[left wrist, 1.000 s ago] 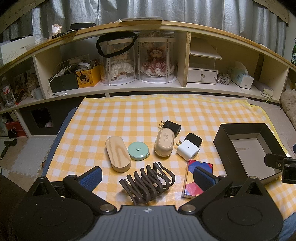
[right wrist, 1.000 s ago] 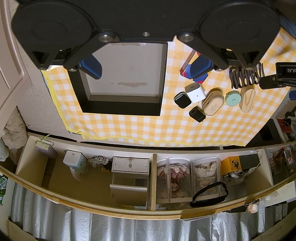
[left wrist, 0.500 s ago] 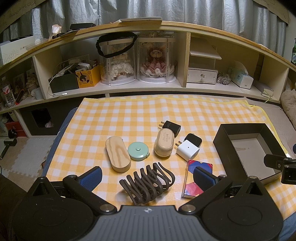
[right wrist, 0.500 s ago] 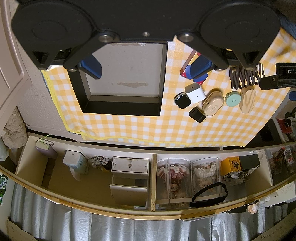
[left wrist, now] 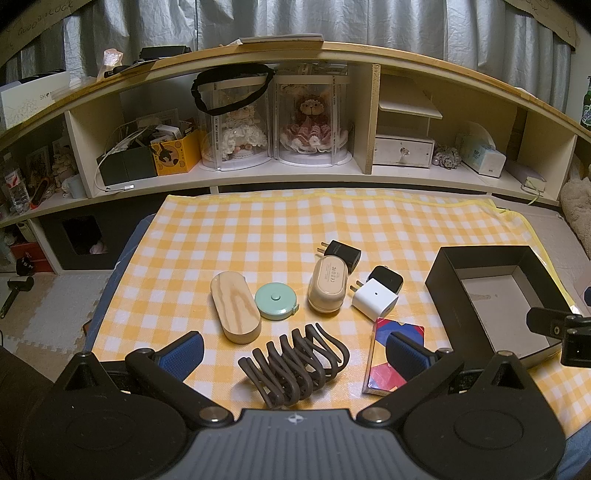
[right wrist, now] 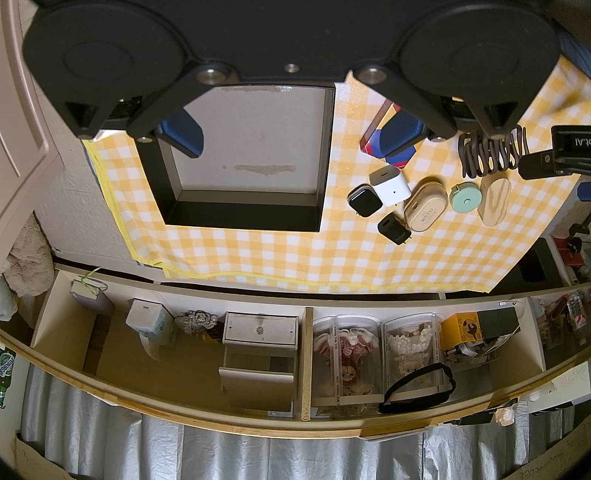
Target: Organize rigid objects
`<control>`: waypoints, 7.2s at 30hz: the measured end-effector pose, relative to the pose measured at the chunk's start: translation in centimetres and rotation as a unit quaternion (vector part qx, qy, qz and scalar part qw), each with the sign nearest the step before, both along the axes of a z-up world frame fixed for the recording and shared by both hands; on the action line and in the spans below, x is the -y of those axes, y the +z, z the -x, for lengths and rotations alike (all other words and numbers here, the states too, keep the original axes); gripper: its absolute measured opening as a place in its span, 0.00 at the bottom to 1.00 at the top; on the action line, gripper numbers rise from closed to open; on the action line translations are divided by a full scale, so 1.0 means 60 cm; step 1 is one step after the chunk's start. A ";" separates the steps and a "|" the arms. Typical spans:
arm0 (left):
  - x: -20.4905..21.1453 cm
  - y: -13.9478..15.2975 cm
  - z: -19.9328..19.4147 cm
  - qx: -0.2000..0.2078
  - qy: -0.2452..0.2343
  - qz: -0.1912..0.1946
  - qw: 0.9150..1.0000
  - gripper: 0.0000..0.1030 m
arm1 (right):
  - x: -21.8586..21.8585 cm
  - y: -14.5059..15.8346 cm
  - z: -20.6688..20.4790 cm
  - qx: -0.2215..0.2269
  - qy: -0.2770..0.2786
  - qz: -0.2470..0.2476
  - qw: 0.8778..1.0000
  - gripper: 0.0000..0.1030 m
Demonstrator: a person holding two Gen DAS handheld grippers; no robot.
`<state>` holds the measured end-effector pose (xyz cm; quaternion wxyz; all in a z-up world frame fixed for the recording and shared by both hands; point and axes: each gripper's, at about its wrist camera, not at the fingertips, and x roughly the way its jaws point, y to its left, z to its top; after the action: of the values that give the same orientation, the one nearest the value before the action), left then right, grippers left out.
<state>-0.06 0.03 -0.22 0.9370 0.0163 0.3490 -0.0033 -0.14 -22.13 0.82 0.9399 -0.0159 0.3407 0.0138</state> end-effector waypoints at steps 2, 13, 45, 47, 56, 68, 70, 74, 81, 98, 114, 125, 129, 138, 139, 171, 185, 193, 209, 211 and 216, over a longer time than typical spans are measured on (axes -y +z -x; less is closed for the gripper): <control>0.000 0.000 0.000 0.000 0.000 0.000 1.000 1.00 | 0.001 0.000 0.000 0.000 0.000 0.000 1.000 1.00; 0.000 0.000 0.000 0.000 0.000 0.000 1.000 1.00 | 0.001 0.001 -0.001 -0.001 0.000 0.000 1.000 1.00; 0.011 -0.006 0.000 0.025 0.000 -0.004 1.000 1.00 | 0.058 0.017 -0.018 0.038 -0.057 -0.004 0.998 1.00; 0.010 -0.004 -0.001 0.029 0.003 -0.005 1.000 1.00 | 0.074 0.020 -0.034 0.036 -0.064 0.000 0.997 1.00; 0.003 0.003 -0.006 0.043 0.008 -0.002 0.999 1.00 | 0.150 0.002 -0.114 0.029 -0.059 0.039 0.997 0.83; -0.002 0.000 -0.008 0.047 -0.017 0.028 0.998 1.00 | 0.239 -0.096 -0.169 -0.097 -0.094 0.011 0.991 0.54; -0.001 0.000 -0.009 0.045 -0.018 0.026 0.998 1.00 | 0.236 -0.108 -0.173 -0.111 -0.083 0.009 0.990 0.45; -0.009 0.006 -0.019 0.029 -0.030 0.033 0.999 1.00 | 0.229 -0.128 -0.178 -0.136 -0.070 -0.003 0.988 0.27; -0.038 0.042 -0.074 0.032 -0.078 0.017 0.996 1.00 | 0.231 -0.125 -0.172 -0.162 -0.089 -0.005 0.983 0.06; -0.021 -0.082 -0.172 -0.146 -0.257 -0.025 0.955 0.86 | 0.225 -0.127 -0.169 -0.177 -0.083 0.007 0.981 0.06; 0.001 -0.142 -0.170 -0.221 -0.310 -0.115 0.918 0.64 | 0.227 -0.126 -0.170 -0.182 -0.079 0.004 0.980 0.06; -0.010 -0.079 -0.167 -0.153 -0.209 -0.013 0.966 0.63 | 0.233 -0.125 -0.171 -0.181 -0.088 -0.018 0.979 0.05; 0.019 -0.048 -0.162 -0.127 -0.182 0.042 0.974 0.63 | 0.236 -0.126 -0.169 -0.180 -0.092 -0.035 0.979 0.04; 0.167 -0.037 -0.157 -0.095 -0.165 0.099 0.977 0.63 | 0.243 -0.127 -0.166 -0.175 -0.095 -0.058 0.978 0.03; 0.185 -0.040 -0.160 -0.094 -0.163 0.102 0.977 0.63 | 0.243 -0.127 -0.165 -0.175 -0.095 -0.061 0.978 0.03; 0.373 -0.185 -0.154 -0.165 -0.189 0.238 0.938 0.83 | 0.257 -0.127 -0.161 -0.174 -0.109 -0.123 0.971 0.06; 0.384 -0.185 -0.162 -0.181 -0.251 0.220 0.925 0.42 | 0.255 -0.129 -0.163 -0.175 -0.110 -0.109 0.972 0.05; 0.389 -0.187 -0.166 -0.183 -0.260 0.215 0.923 0.42 | 0.259 -0.128 -0.164 -0.175 -0.110 -0.113 0.972 0.05; 0.368 -0.109 -0.118 -0.134 -0.270 0.149 0.942 0.74 | 0.259 -0.128 -0.164 -0.175 -0.109 -0.113 0.972 0.05; 0.363 -0.094 -0.109 -0.122 -0.266 0.136 0.946 0.85 | 0.259 -0.128 -0.163 -0.175 -0.109 -0.113 0.972 0.05; 0.352 -0.058 -0.085 -0.098 -0.264 0.110 0.953 0.92 | 0.260 -0.128 -0.164 -0.175 -0.109 -0.112 0.972 0.05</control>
<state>5.06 -21.11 -3.69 0.8599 0.0040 0.4193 -0.2910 9.69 -37.73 -6.85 0.8575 0.1292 0.4957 -0.0476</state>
